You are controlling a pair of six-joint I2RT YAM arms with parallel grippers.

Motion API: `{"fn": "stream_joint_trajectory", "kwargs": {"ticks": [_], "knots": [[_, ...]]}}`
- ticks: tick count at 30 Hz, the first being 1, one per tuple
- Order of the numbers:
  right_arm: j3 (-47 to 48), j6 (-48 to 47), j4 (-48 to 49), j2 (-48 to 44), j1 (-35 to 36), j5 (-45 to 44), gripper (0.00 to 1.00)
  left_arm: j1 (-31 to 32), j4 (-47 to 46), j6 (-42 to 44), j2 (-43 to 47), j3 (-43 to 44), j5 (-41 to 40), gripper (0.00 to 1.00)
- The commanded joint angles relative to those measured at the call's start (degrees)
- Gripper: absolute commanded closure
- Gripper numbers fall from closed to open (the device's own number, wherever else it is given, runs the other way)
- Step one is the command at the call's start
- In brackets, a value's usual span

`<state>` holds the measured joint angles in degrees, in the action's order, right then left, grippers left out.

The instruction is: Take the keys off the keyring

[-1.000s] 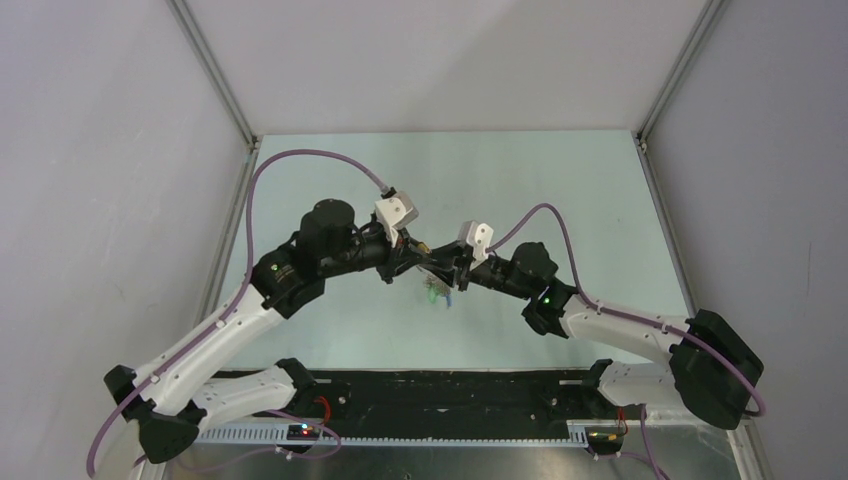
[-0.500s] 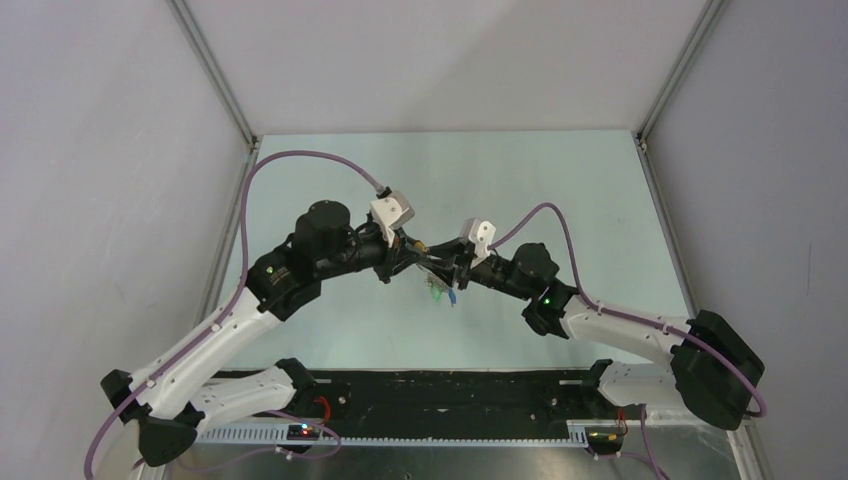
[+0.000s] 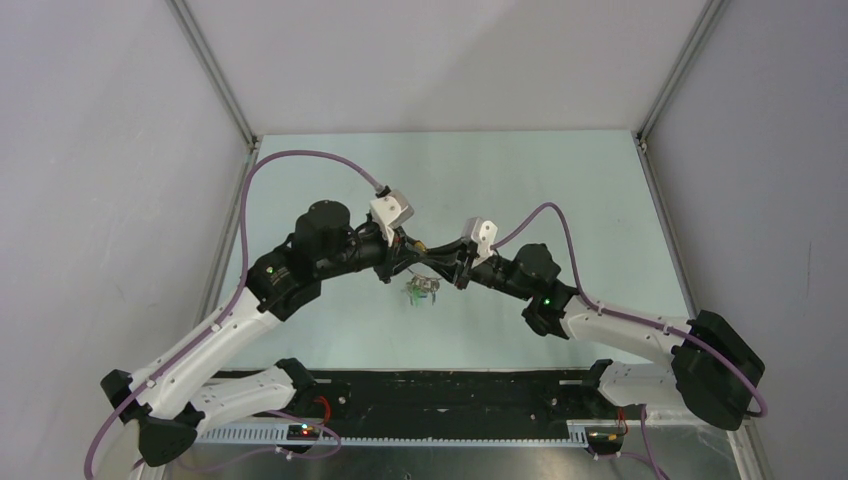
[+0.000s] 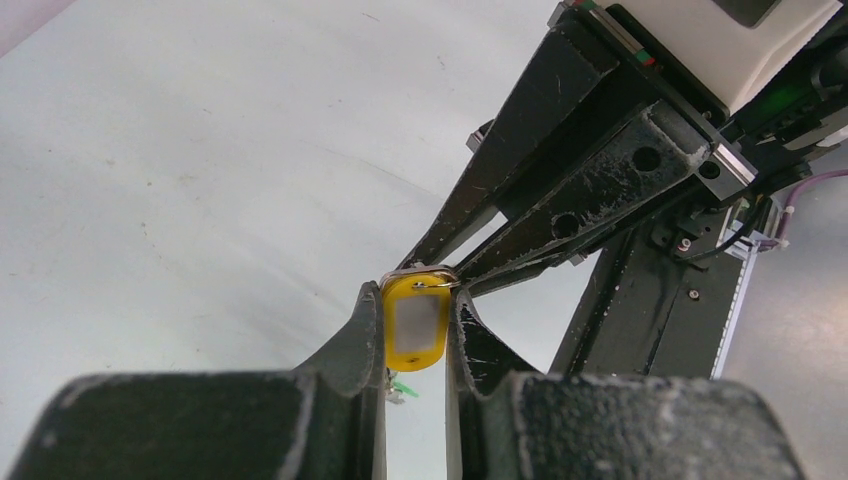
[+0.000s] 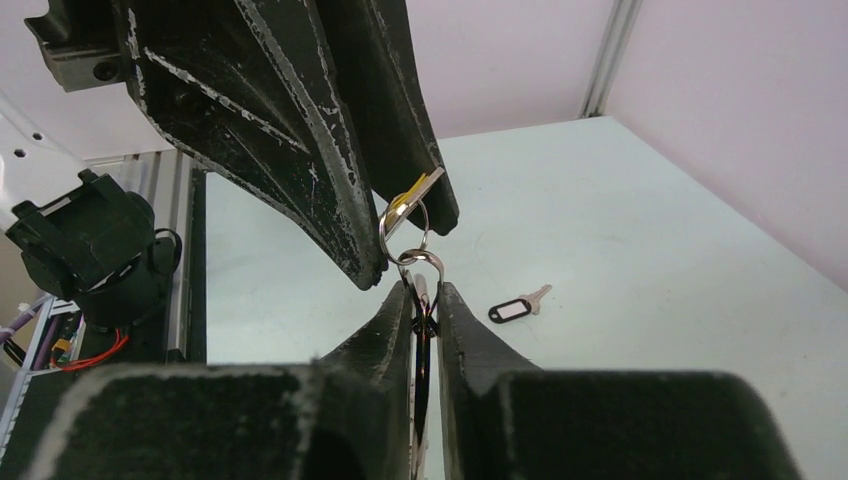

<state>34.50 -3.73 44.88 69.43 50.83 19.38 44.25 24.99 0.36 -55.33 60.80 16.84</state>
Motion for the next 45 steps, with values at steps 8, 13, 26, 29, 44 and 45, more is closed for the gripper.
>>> {"fn": "stream_joint_trajectory", "kwargs": {"ticks": [8, 13, 26, 29, 44, 45], "knots": [[-0.13, 5.28, -0.67, -3.31, -1.50, -1.92, 0.99, 0.20, -2.41, -0.79, 1.61, 0.68, -0.57, 1.00], [-0.08, 17.95, -2.81, -5.06, -7.01, 0.76, 1.00, 0.15, -2.41, -1.14, 2.12, 0.42, -0.26, 1.00], [-0.05, 25.17, -3.77, -6.02, -9.00, -1.43, 1.00, 0.20, -2.49, -1.02, -0.96, 0.97, 3.30, 1.00], [-0.05, 27.05, -4.29, -5.97, -8.03, -5.53, 1.00, 0.22, -2.49, -1.11, -1.98, 1.08, 3.98, 1.00], [-0.12, 34.57, -6.11, -5.76, -4.39, -25.00, 1.00, 2.31, -2.55, -1.54, -3.85, -1.09, 5.24, 1.00], [-0.09, 34.77, -5.94, -5.61, -4.32, -25.31, 1.00, 2.64, -2.52, -1.51, -3.96, -1.24, 5.62, 1.00]]}}
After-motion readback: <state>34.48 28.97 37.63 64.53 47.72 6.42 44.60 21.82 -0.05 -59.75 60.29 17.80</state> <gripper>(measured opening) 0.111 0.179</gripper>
